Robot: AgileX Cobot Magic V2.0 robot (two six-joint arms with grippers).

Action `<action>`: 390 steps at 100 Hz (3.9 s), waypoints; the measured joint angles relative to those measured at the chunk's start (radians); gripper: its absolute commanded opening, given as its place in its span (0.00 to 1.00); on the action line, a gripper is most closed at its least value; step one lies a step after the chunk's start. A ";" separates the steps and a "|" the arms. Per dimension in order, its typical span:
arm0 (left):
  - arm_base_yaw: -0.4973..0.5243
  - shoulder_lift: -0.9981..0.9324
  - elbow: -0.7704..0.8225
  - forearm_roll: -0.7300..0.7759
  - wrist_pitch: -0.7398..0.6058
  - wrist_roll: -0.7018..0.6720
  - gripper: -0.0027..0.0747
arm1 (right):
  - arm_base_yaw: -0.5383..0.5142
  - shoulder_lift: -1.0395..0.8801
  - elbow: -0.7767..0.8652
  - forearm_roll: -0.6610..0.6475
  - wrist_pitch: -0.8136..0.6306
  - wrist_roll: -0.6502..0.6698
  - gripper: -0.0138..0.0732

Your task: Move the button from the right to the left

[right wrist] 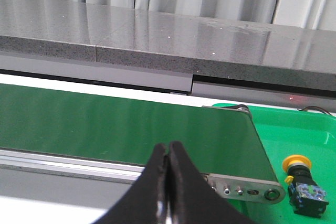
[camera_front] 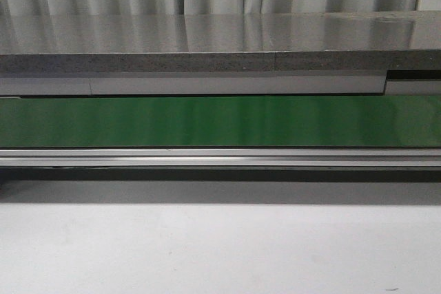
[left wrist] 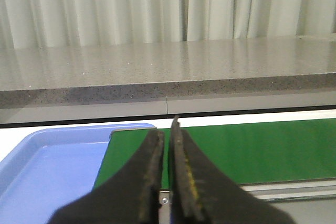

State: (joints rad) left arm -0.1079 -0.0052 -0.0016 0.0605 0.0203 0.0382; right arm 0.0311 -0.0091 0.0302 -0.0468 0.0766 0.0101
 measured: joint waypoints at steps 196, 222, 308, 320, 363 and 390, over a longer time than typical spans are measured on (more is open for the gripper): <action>0.000 0.000 0.000 0.000 0.000 0.000 0.04 | 0.000 0.726 -0.915 0.020 0.959 0.064 0.08; 0.000 0.000 0.000 0.000 0.000 0.000 0.04 | 0.000 0.933 -0.933 0.022 1.021 0.068 0.08; 0.000 0.000 0.000 0.000 0.000 0.000 0.04 | -0.032 0.975 -0.935 0.028 0.892 0.091 0.73; 0.000 0.000 0.000 0.000 0.000 0.000 0.04 | -0.126 0.977 -0.948 0.023 0.842 0.093 0.73; 0.000 0.000 0.000 0.000 0.000 0.000 0.04 | -0.362 1.234 -1.047 -0.030 0.719 0.034 0.73; 0.000 0.000 0.000 0.000 0.000 0.000 0.04 | -0.439 1.462 -1.143 -0.038 0.642 -0.044 0.73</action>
State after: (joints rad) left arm -0.1079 -0.0052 -0.0016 0.0605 0.0203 0.0382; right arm -0.4082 1.4528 -1.1128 -0.0849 0.7191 -0.0344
